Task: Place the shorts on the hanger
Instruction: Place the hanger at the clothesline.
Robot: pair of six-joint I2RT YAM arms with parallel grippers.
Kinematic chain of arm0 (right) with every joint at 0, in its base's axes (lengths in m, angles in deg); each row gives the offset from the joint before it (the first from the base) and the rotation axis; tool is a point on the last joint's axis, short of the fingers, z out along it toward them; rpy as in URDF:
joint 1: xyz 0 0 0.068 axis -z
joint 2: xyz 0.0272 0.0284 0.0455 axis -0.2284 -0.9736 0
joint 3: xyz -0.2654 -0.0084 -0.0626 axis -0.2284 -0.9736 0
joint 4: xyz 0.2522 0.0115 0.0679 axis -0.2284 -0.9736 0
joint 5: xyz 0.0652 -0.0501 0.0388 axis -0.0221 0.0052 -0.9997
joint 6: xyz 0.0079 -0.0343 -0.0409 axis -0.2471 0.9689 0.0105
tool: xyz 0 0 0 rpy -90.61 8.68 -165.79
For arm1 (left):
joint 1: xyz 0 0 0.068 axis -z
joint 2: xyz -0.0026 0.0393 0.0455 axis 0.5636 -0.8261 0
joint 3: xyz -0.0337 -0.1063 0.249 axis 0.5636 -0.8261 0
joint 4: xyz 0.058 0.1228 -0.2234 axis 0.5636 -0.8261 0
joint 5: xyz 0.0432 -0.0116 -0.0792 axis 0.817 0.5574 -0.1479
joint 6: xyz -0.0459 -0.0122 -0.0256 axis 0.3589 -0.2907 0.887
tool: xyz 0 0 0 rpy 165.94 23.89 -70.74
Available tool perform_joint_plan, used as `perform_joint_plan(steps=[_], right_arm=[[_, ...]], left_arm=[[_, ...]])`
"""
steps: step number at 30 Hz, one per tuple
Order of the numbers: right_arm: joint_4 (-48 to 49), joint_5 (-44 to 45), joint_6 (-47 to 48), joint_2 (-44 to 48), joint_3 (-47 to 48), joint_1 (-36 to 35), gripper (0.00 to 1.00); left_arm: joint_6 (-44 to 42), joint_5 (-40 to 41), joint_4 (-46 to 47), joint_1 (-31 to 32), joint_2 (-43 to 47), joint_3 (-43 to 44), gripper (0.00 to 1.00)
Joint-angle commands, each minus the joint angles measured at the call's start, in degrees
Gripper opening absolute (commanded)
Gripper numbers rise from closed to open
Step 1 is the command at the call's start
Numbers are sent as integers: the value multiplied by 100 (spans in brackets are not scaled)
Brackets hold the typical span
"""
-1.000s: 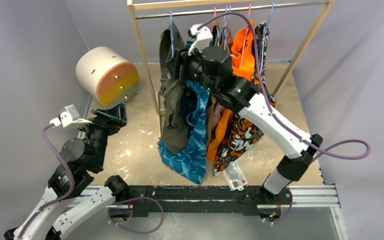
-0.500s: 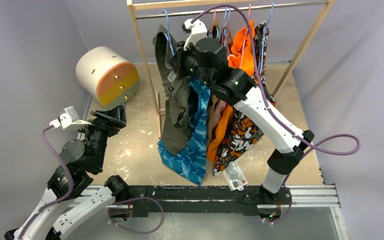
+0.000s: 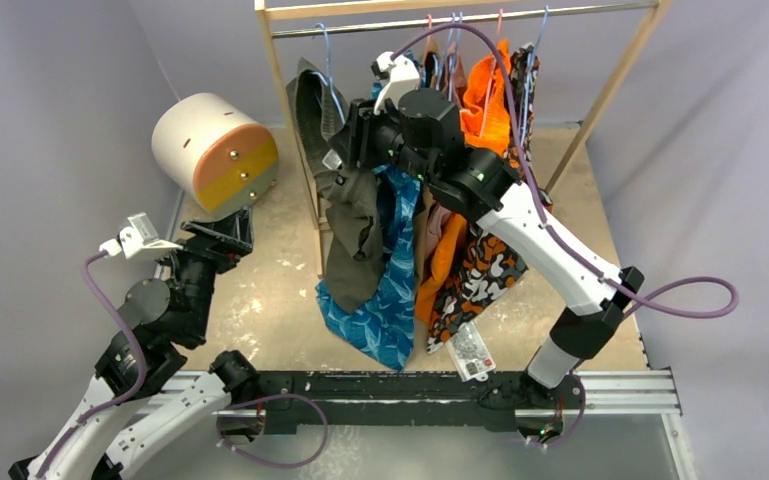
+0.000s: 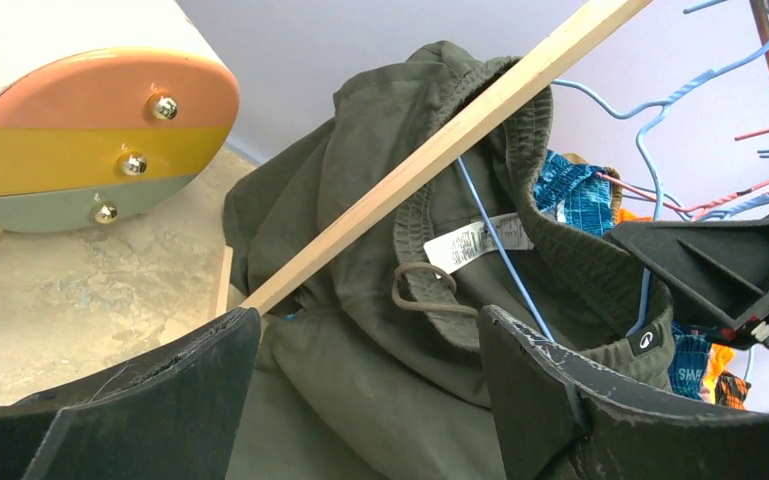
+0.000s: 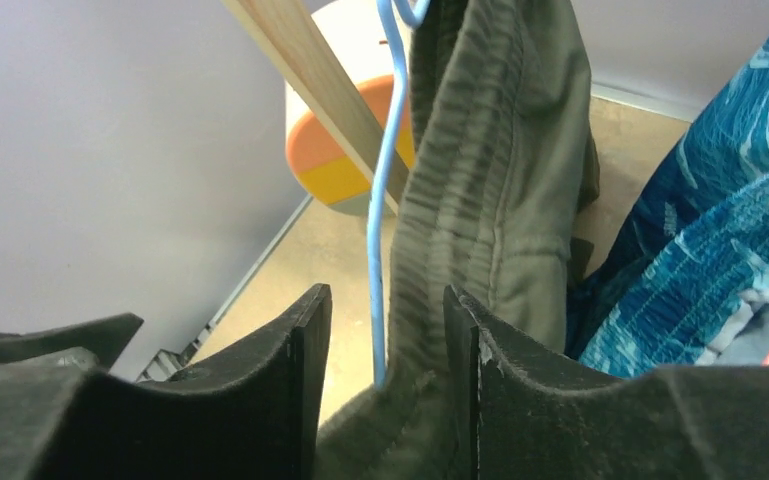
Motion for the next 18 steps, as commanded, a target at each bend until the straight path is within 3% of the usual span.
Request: perform_joint_plan(steps=[1, 4, 8, 18], right_arm=[[478, -97, -74, 542, -252, -4, 54], [427, -54, 44, 734, -271, -1, 64], [305, 48, 329, 1074, -470, 1, 68], [534, 1058, 683, 3320, -2637, -4, 80]], left_arm=[[16, 18, 51, 32, -67, -56, 79], [-9, 18, 14, 32, -88, -70, 79], [-57, 64, -141, 32, -106, -132, 82], [329, 468, -1226, 32, 118, -453, 89]])
